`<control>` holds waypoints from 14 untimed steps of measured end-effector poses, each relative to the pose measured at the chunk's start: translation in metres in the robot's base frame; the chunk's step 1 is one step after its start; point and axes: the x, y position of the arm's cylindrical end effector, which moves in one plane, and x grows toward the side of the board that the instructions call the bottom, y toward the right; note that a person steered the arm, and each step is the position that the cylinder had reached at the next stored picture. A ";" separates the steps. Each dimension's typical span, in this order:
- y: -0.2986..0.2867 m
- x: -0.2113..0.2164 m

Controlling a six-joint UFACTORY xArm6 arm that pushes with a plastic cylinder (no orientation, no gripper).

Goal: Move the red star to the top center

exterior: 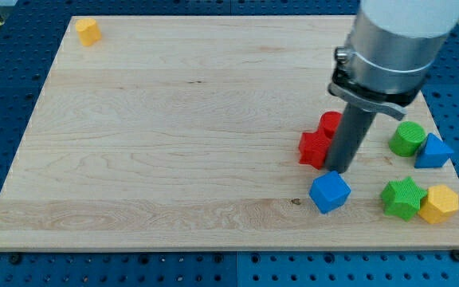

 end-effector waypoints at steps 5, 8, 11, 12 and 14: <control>-0.028 -0.092; 0.002 -0.105; -0.018 -0.150; -0.049 -0.152; -0.092 -0.161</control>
